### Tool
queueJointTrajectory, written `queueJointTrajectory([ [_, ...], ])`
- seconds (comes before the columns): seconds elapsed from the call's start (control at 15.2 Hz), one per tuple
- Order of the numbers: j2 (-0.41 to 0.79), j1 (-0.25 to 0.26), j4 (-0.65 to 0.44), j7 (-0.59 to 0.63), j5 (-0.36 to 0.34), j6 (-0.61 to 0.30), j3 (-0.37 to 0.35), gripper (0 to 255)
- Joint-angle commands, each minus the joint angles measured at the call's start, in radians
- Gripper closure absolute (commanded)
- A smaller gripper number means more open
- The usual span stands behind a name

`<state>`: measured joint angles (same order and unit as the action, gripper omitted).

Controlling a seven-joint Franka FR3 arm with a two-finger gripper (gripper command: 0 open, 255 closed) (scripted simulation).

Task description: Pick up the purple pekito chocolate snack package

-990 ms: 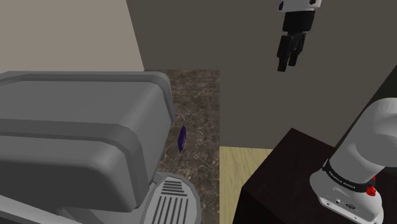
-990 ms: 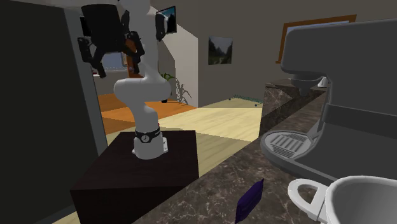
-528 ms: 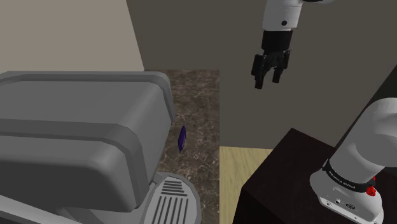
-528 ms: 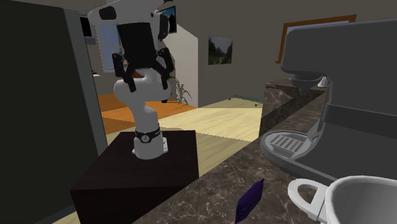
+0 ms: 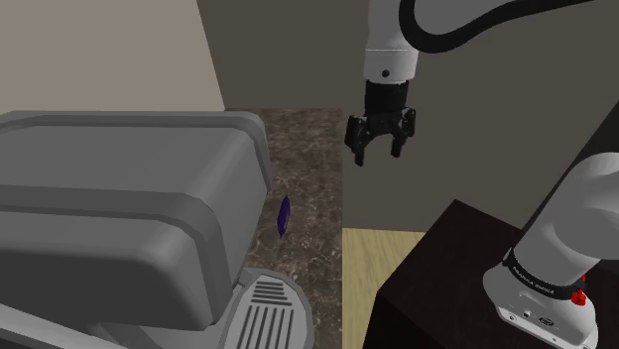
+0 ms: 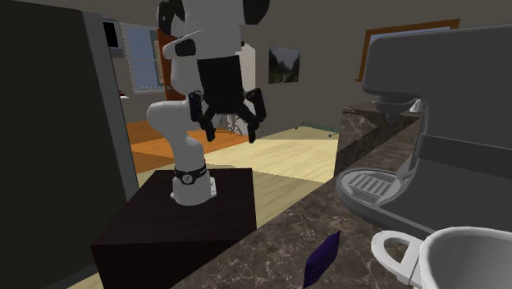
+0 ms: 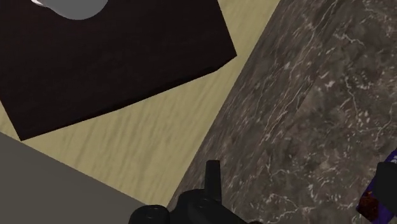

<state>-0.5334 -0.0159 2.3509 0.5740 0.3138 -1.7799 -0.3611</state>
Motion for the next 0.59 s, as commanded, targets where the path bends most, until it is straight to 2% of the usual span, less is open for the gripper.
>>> queueJointTrajectory([
  [0.0,0.060,-0.007,-0.017,0.091,0.011,-0.056,-0.054,0],
  [0.26,0.199,-0.031,-0.079,0.265,-0.006,-0.151,-0.150,0],
  [0.53,0.365,-0.055,-0.163,0.457,-0.071,-0.238,-0.233,0],
])
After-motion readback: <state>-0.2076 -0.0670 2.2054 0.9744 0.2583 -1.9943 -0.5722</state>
